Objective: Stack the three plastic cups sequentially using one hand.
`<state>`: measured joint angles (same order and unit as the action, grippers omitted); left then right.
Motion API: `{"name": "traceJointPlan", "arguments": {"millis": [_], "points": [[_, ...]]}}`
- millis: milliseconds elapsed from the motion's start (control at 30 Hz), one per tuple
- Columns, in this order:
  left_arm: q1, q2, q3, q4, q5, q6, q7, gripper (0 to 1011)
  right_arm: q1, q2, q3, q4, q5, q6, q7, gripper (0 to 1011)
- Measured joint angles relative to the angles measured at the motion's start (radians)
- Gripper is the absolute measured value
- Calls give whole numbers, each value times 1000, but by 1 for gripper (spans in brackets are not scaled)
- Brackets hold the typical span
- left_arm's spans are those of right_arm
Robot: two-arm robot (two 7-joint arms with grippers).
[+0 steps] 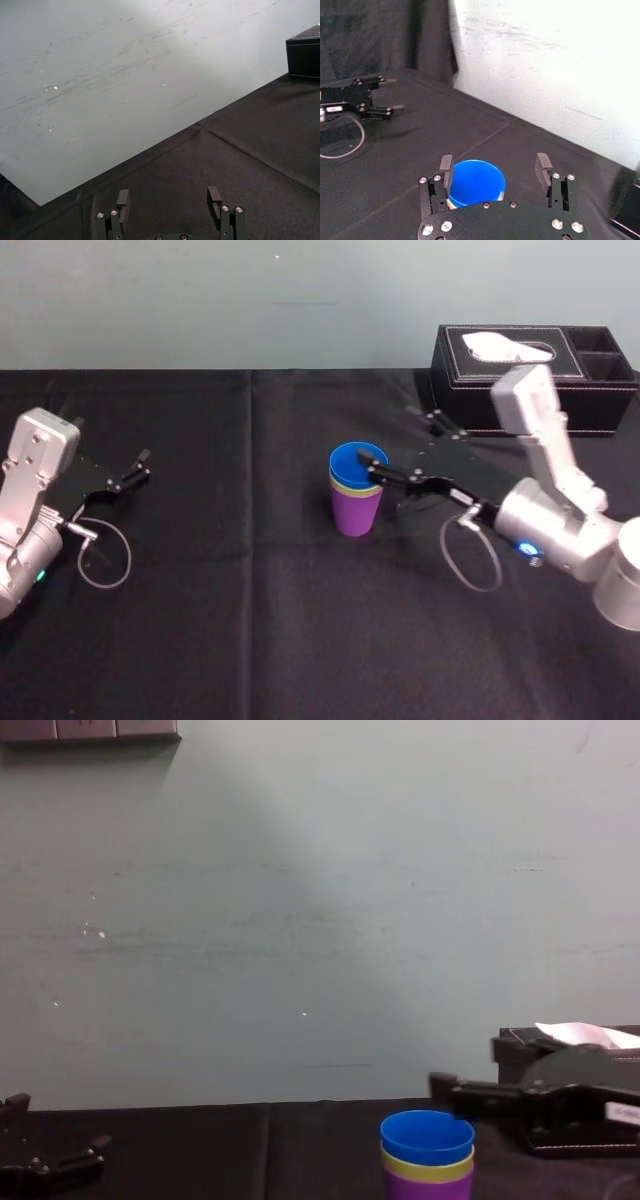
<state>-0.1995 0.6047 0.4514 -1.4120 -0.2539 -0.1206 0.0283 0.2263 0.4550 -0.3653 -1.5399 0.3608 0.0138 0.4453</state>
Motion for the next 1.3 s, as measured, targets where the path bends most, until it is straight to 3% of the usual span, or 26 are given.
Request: {"name": "traceJointPlan", "arguments": {"millis": [300,600,1033,1300], "points": [[0,0,0,0,0,0,0,1011,-103,51,97,-58,3,-40,-54,1000],[0,0,0,0,0,0,0,1011,-160,57,165,-19,-10,-67,-83,1000],[0,0,0,0,0,0,0,1011,-176,30,191,70,-65,-93,-102,1000],[0,0,0,0,0,0,0,1011,-176,31,190,66,-64,-93,-101,1000]]}}
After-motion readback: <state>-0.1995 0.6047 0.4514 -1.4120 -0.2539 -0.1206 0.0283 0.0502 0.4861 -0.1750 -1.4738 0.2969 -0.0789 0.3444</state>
